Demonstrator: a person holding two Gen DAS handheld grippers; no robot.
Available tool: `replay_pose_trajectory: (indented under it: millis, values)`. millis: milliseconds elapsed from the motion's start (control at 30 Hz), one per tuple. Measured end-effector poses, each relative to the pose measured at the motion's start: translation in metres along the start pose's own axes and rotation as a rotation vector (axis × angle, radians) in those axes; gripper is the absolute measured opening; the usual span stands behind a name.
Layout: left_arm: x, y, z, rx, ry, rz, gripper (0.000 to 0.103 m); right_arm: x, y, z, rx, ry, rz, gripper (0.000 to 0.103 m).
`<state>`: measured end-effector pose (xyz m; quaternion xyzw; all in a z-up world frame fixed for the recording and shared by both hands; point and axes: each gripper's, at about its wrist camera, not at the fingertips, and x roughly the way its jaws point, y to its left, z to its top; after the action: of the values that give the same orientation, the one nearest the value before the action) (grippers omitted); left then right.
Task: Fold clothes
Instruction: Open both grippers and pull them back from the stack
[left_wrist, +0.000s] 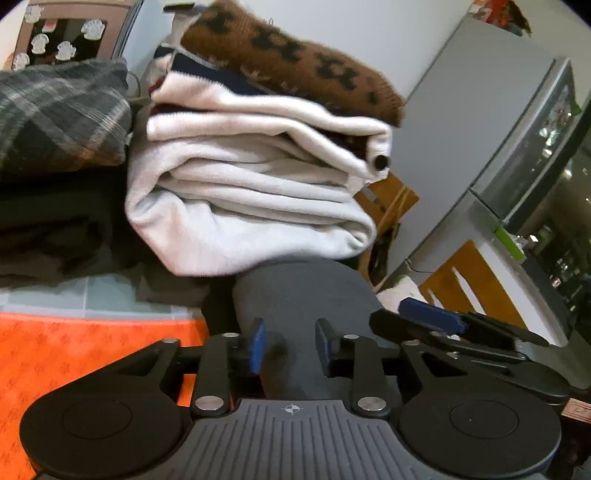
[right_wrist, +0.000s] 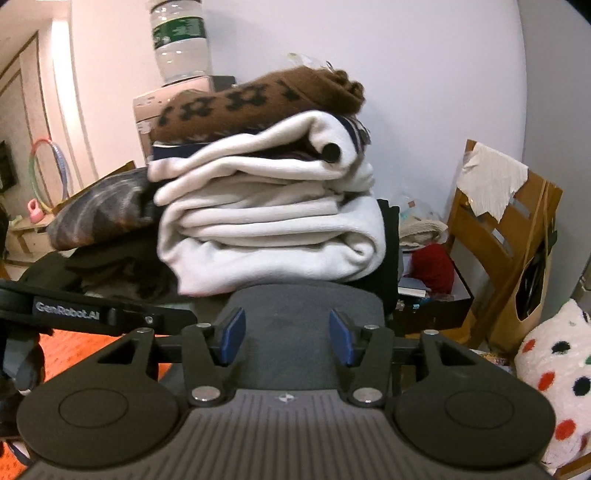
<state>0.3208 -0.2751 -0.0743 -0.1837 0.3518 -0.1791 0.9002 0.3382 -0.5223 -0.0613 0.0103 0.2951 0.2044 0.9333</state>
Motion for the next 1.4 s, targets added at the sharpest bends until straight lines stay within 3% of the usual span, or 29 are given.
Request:
replay_pose_trajectory:
  millis: [200, 267, 400, 533, 700, 967, 1233, 1400]
  values:
    - [-0.043, -0.021, -0.022, 0.062, -0.018, 0.028, 0.055, -0.039, 0.019, -0.013, -0.004, 0.003, -0.002, 0.063]
    - [-0.058, -0.027, -0.031, 0.092, -0.026, 0.039, 0.057, -0.053, 0.023, -0.017, 0.003, 0.002, -0.005, 0.064]
    - [-0.087, -0.035, -0.045, 0.108, -0.049, 0.054, 0.066, -0.081, 0.032, -0.027, 0.009, -0.008, -0.017, 0.078]
    - [-0.113, -0.045, -0.059, 0.141, -0.087, 0.077, 0.08, -0.108, 0.042, -0.034, 0.0, -0.018, -0.037, 0.088]
    - [-0.147, -0.057, -0.076, 0.185, -0.156, 0.097, 0.1, -0.137, 0.054, -0.041, -0.005, -0.031, -0.058, 0.092]
    - [-0.193, -0.062, -0.103, 0.178, -0.235, 0.146, 0.103, -0.172, 0.08, -0.052, -0.037, -0.051, -0.084, 0.101]
    - [-0.232, -0.051, -0.132, 0.126, -0.331, 0.277, 0.103, -0.2, 0.104, -0.064, -0.041, -0.064, -0.112, 0.103]
    - [-0.252, -0.04, -0.146, 0.136, -0.301, 0.36, 0.103, -0.215, 0.123, -0.076, -0.026, -0.079, -0.126, 0.103]
